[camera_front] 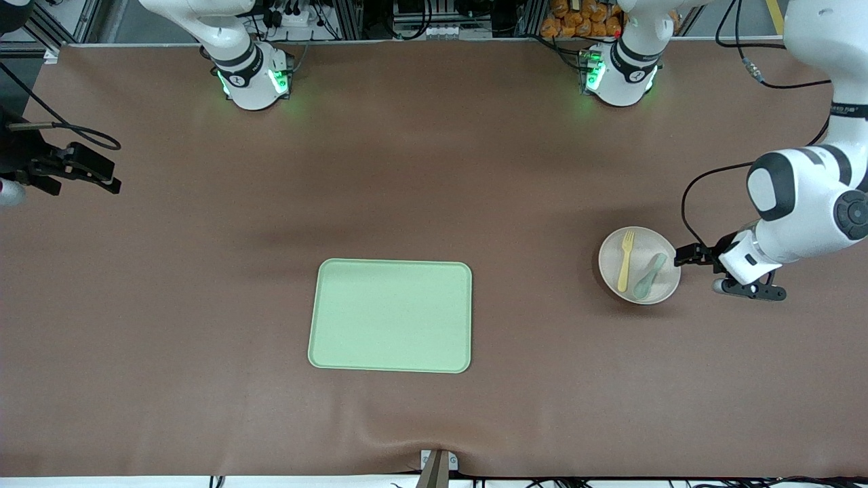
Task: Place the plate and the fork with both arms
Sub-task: 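Reach the left gripper down toward the rim of the white plate, then grasp the white plate rim with the left gripper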
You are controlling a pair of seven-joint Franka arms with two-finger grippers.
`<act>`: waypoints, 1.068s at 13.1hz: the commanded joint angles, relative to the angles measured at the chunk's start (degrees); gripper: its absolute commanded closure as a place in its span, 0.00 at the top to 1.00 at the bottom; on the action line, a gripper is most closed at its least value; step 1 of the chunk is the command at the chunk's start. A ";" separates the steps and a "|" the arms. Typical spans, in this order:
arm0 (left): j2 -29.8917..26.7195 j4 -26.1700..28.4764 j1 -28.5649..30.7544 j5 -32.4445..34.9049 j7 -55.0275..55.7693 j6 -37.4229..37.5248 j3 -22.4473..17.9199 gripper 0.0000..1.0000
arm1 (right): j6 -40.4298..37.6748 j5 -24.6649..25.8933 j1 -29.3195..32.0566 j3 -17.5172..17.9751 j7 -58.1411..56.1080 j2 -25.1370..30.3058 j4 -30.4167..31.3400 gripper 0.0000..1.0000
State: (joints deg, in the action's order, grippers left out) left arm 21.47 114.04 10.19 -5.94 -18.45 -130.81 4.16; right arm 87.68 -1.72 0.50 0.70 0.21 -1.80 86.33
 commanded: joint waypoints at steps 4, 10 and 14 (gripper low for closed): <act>5.95 -0.04 2.91 -5.47 -2.90 -4.45 0.85 0.65 | -0.49 -0.92 1.09 0.61 0.41 0.05 -0.37 1.00; 8.15 -0.39 3.35 -7.51 -4.84 -4.98 0.85 0.34 | -0.49 -0.92 1.17 0.61 0.40 0.05 -0.37 1.00; 8.24 -0.48 3.44 -7.60 -5.81 -4.98 0.85 0.21 | -0.58 -0.92 1.17 0.53 0.32 0.05 -0.28 1.00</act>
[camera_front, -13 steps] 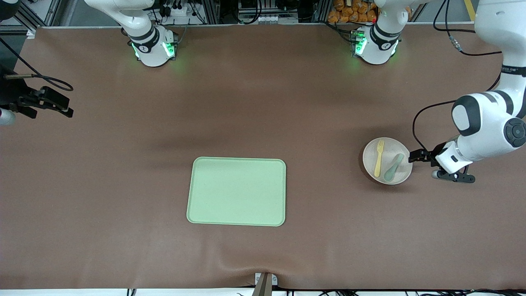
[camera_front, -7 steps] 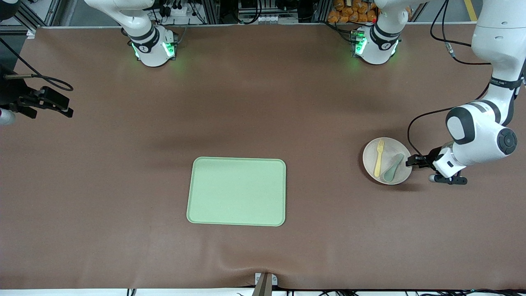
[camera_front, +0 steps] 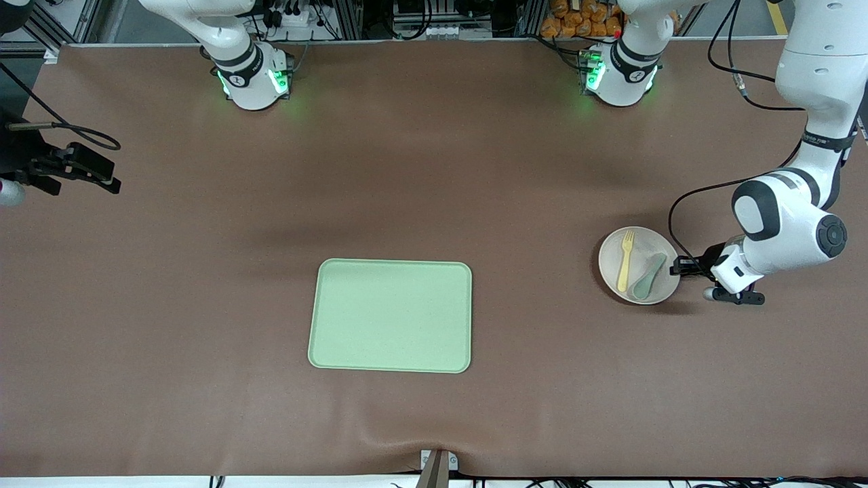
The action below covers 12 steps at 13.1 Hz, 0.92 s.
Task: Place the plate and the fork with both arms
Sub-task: 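Grasp the white plate rim with the left gripper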
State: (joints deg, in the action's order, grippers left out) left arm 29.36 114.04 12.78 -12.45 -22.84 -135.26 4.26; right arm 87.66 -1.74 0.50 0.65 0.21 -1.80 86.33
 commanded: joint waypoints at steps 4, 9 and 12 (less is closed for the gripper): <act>0.97 -0.57 0.84 -1.17 -1.51 -0.53 0.75 0.16 | -0.64 -0.90 1.17 0.58 0.23 0.05 -0.37 1.00; 1.14 -0.75 0.05 -1.17 -1.42 -0.53 0.75 0.00 | -0.73 -0.90 1.17 0.58 0.23 0.05 -0.37 1.00; 1.14 -0.75 0.05 -1.17 -1.42 -0.53 0.75 0.00 | -0.73 -0.99 1.17 0.58 0.23 0.05 -0.28 1.00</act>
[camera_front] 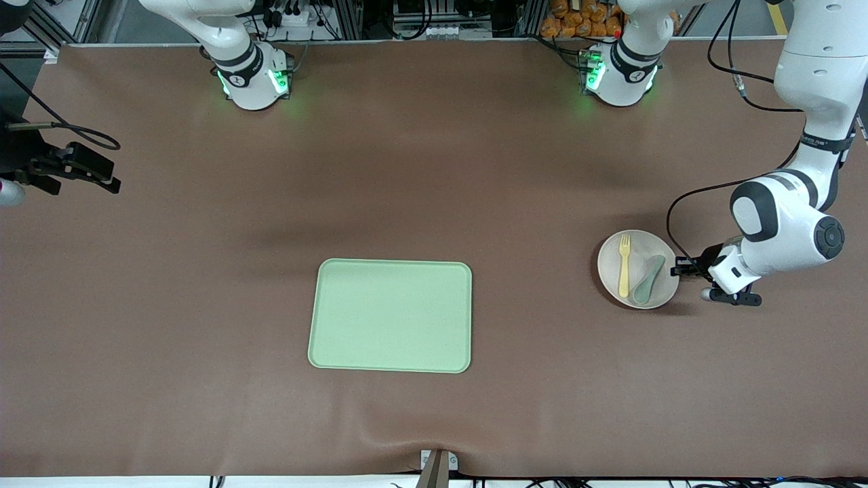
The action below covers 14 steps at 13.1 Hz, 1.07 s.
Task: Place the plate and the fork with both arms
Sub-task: 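Grasp the white plate rim with the left gripper, then carry the plate with the left gripper onto the green tray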
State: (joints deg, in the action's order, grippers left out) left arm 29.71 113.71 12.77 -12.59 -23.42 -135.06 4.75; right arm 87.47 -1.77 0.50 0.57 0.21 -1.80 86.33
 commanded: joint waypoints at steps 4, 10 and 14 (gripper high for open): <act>0.35 -1.38 0.67 -1.03 -0.93 -0.47 2.62 0.00 | -0.46 -1.04 1.17 0.66 0.32 0.05 -0.37 1.00; -0.17 -9.28 -0.28 -5.25 5.72 5.93 10.18 0.00 | -0.46 -1.04 1.17 0.66 0.32 -0.04 -0.37 1.00; 0.44 -14.21 -8.96 -4.90 22.66 7.00 12.22 0.00 | -0.55 -1.04 1.17 0.66 0.32 0.04 -0.28 1.00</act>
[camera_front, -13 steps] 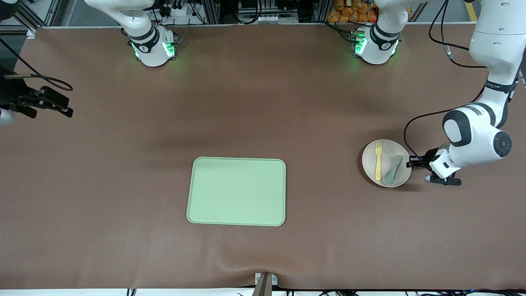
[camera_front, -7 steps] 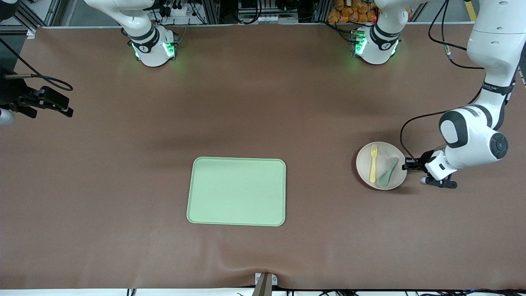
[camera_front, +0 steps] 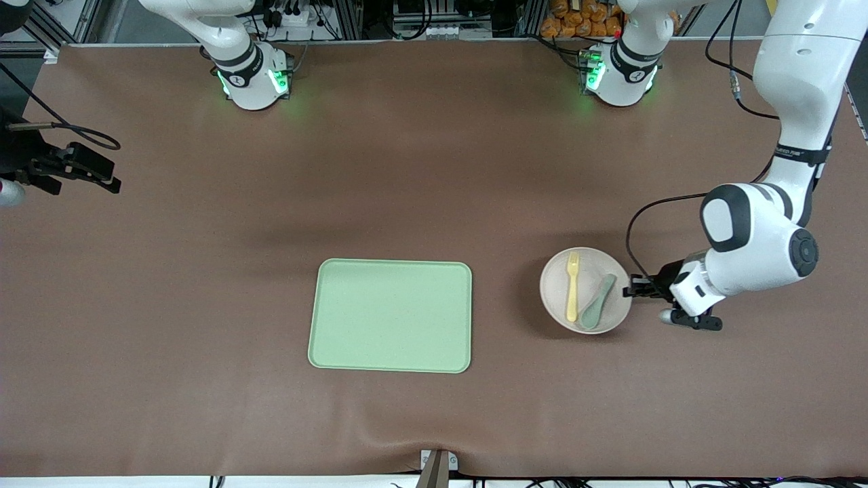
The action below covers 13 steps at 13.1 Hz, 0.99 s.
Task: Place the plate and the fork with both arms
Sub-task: 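Carry the plate with the left gripper onto the green tray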
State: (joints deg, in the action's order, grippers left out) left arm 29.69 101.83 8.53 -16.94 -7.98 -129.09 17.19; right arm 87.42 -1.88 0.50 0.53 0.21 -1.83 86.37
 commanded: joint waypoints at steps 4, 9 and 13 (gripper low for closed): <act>6.41 -11.97 -14.83 -0.12 26.31 0.77 -0.49 0.00 | -0.41 -0.93 1.25 0.70 0.32 -0.02 -0.42 1.00; 15.56 -24.56 -30.29 -0.11 38.29 -1.07 -9.25 0.00 | -0.50 -0.93 1.17 0.70 0.23 -0.02 -0.33 1.00; 22.06 -31.06 -38.75 -0.29 47.25 -6.43 -13.85 0.00 | -0.41 -0.93 1.25 0.70 0.23 -0.02 -0.33 1.00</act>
State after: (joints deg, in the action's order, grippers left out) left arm 47.60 76.21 -28.03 -16.94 36.33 -134.25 4.68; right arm 87.41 -1.94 0.51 0.46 0.21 -1.83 86.42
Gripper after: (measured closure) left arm 0.956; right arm 0.000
